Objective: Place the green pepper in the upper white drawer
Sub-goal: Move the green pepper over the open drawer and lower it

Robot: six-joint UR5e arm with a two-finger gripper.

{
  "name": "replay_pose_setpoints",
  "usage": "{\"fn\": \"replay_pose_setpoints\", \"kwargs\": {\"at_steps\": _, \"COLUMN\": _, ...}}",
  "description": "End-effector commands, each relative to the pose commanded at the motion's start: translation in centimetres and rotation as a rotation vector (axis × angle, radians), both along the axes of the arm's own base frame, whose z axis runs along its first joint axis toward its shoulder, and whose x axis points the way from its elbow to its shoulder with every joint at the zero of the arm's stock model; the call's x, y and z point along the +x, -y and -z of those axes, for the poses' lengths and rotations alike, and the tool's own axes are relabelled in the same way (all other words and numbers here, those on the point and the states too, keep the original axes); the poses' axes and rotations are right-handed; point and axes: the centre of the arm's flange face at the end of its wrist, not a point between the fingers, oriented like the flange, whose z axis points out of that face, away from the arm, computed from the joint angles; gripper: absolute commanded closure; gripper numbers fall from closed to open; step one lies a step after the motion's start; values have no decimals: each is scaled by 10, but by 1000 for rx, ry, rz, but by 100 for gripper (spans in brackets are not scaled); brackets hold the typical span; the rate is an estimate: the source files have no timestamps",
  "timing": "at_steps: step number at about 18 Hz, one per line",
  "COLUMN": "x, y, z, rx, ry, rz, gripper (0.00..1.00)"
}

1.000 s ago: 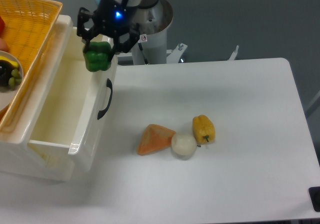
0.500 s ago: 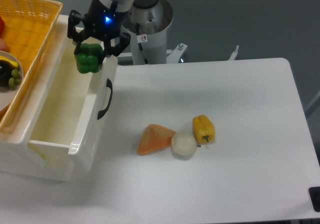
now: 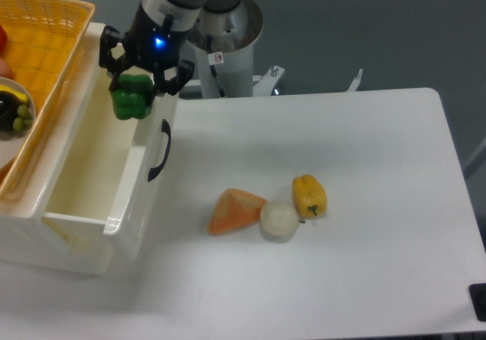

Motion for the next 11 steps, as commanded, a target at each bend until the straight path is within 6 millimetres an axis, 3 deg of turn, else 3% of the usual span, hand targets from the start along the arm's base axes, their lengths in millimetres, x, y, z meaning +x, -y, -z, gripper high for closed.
{"fn": "replay_pose_setpoints", "kwargs": {"at_steps": 2, "x": 2, "y": -1, "z": 1, "rx": 1, "ry": 0, "rz": 9, "gripper": 54}}
{"fn": "replay_pose_setpoints", "kwargs": {"at_steps": 3, "x": 6, "y": -4, "z": 2, "rx": 0, "ry": -4, "rz": 22, "gripper": 46}}
{"fn": "replay_pose_setpoints", "kwargs": {"at_steps": 6, "x": 7, "y": -6, "z": 6, "rx": -6, "ry": -2, "rz": 28, "gripper": 43}}
{"fn": "replay_pose_setpoints", "kwargs": {"at_steps": 11, "x": 7, "y": -7, "z": 5, "rx": -3, "ry": -7, "rz": 31, "gripper": 22}}
